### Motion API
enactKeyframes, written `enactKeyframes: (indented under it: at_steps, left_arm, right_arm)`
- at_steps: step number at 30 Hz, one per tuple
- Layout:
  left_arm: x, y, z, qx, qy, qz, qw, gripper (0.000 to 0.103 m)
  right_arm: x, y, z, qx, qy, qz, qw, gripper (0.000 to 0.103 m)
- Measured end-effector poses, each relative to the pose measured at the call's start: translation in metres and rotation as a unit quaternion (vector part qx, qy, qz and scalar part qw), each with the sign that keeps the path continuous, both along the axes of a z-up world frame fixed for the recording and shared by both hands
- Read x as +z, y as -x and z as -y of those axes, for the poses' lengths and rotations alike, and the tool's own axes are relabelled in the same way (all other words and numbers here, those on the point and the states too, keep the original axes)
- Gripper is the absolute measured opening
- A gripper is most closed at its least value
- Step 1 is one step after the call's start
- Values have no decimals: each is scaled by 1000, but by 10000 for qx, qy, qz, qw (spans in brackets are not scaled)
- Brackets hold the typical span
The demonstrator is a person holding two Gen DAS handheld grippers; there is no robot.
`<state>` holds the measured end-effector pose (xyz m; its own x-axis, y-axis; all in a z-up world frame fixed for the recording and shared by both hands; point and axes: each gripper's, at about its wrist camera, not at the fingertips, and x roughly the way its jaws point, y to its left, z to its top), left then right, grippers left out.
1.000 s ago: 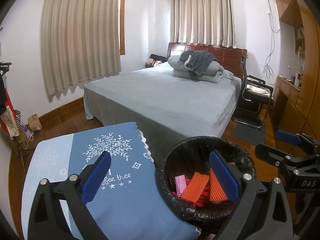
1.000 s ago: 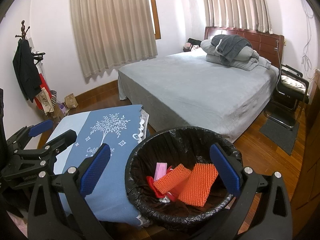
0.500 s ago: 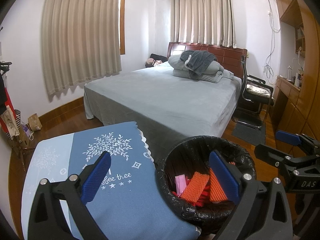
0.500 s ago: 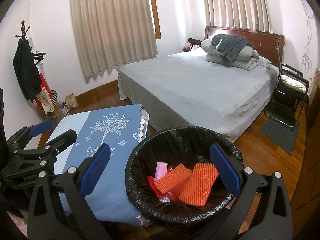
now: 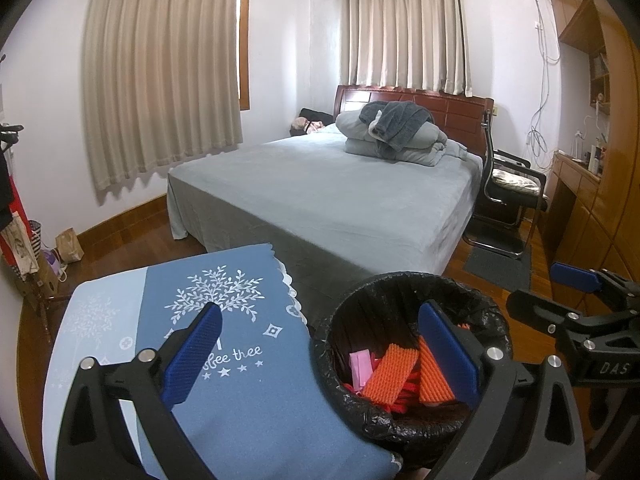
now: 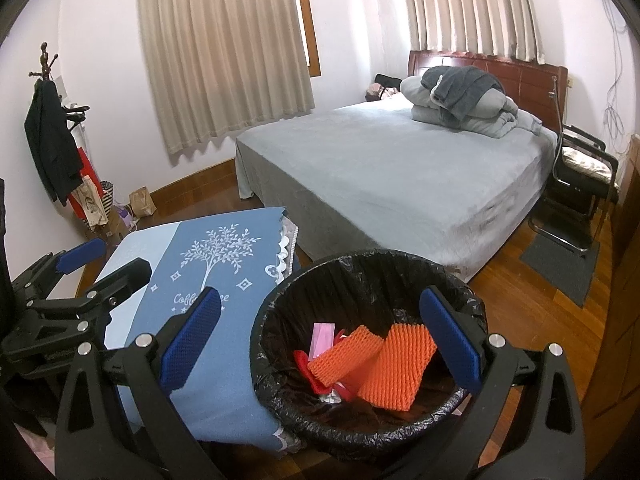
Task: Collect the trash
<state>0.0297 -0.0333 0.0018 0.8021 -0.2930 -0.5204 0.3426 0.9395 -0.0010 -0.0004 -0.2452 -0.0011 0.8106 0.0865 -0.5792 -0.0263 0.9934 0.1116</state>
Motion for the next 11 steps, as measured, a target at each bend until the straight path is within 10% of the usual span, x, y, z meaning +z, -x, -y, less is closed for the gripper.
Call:
enactKeyframes:
  at_steps: [11]
  left_arm:
    - [-1,0,1,-1,-3,6,10000,97]
  right_arm:
    - [0,1,-1,3,0,-5,10000,97]
